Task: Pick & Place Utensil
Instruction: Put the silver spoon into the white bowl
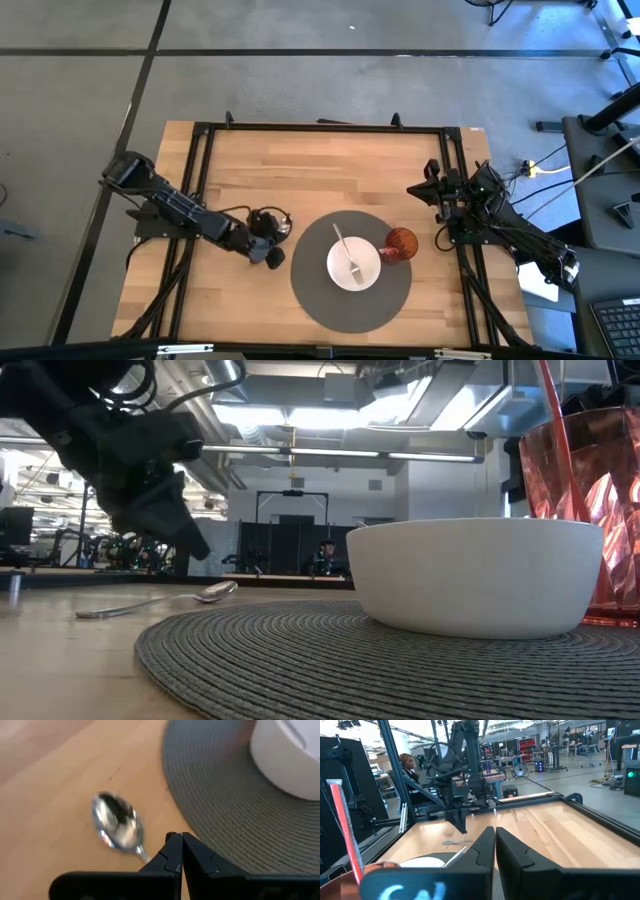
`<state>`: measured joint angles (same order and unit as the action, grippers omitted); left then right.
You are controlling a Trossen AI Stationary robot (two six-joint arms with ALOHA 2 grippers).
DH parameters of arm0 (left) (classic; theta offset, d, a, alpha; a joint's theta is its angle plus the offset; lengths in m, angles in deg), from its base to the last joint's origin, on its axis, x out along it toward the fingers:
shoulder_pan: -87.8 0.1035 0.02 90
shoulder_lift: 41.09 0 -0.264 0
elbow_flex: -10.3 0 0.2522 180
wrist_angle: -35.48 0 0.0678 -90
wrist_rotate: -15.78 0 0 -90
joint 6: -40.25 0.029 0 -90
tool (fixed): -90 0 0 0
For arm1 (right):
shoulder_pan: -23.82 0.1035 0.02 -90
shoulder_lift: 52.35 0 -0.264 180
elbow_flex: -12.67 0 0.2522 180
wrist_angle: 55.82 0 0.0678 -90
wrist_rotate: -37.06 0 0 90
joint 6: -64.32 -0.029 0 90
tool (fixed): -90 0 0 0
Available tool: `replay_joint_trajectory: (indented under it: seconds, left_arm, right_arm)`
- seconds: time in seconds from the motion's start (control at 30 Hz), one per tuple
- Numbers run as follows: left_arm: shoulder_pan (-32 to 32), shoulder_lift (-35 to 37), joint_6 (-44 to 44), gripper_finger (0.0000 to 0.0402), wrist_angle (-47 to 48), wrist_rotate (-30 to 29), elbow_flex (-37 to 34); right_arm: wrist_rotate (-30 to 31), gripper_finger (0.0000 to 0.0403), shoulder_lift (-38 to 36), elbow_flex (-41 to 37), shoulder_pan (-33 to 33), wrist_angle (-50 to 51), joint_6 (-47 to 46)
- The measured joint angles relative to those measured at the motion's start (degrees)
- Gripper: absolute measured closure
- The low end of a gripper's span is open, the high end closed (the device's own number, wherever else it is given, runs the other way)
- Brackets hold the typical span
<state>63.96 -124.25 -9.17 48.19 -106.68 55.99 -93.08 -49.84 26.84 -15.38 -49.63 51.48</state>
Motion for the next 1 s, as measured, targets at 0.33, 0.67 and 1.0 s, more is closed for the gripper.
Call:
replay_joint_trajectory:
  seconds: [0.33, 0.67, 1.0]
  left_arm:
    - [-0.57, -4.15, -8.63, 0.0398, 22.18, 0.54, 11.64]
    - [6.00, -4.24, -6.99, 0.0398, 24.24, 9.94, 14.16]
    - [9.84, -4.24, -5.91, 0.0387, 25.62, 16.06, 14.16]
  right_arm:
    - [1.57, 0.0386, 0.00, 0.00, 0.00, -0.22, 0.96]
    - [1.53, 0.0386, -0.02, 0.00, 0.00, -0.28, 0.12]
    - [1.53, 0.0386, 0.00, 0.00, 0.00, -0.28, 1.09]
